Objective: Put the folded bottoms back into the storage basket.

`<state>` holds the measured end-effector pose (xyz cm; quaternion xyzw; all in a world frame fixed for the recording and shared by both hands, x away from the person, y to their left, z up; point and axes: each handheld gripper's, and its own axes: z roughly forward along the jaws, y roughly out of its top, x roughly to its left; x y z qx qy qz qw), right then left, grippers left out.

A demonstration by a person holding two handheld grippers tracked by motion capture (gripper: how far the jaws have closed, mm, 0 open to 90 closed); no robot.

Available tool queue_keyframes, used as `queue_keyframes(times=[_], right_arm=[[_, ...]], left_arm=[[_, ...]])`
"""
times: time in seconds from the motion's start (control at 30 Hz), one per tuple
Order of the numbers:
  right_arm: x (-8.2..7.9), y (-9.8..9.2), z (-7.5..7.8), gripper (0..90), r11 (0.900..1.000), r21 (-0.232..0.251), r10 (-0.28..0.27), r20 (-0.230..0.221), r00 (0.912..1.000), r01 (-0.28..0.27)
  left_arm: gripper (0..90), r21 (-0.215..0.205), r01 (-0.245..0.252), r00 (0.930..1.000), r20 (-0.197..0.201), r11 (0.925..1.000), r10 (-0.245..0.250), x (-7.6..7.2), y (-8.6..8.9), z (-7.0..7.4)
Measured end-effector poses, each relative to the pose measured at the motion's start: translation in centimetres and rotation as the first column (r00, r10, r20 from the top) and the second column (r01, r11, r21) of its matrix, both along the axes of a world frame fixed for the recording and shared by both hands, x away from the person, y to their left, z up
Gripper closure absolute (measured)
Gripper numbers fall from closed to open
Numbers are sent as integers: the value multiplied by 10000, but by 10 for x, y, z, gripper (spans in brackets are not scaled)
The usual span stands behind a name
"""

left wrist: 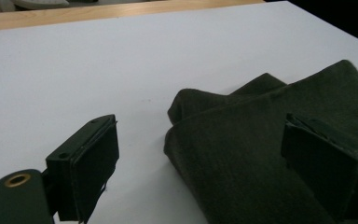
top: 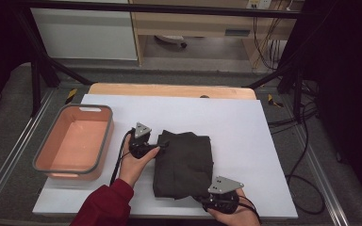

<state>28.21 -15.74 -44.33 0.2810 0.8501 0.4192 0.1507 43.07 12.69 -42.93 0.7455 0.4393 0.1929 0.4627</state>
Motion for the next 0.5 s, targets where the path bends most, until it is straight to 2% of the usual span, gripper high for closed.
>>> queue_keyframes(times=[0.27, 0.4, 0.43, 0.47, 0.5], right_arm=[[0, 0, 0, 502, 10000, 1, -6, 6, 10000, 6], [0, 0, 0, 501, 10000, -21, -2, 25, 10000, 3], [0, 1, 0, 501, 10000, -2, -14, 7, 10000, 14], [0, 1, 0, 501, 10000, -2, -14, 7, 10000, 14], [0, 1, 0, 501, 10000, -4, -17, 10, 10000, 17]], left_arm=[[123, 423, 2, 9994, -337, 9991, 12, 10, -6, -15], [148, 103, 359, 9954, -889, 9993, -348, 17, -11, -25], [192, -28, 525, 9920, -1149, 9986, -525, 19, -13, -27], [192, -183, 653, 9883, -1368, 9977, -672, 21, -15, -29], [234, -266, 784, 9862, -1444, 9966, -814, 21, -16, -28]])
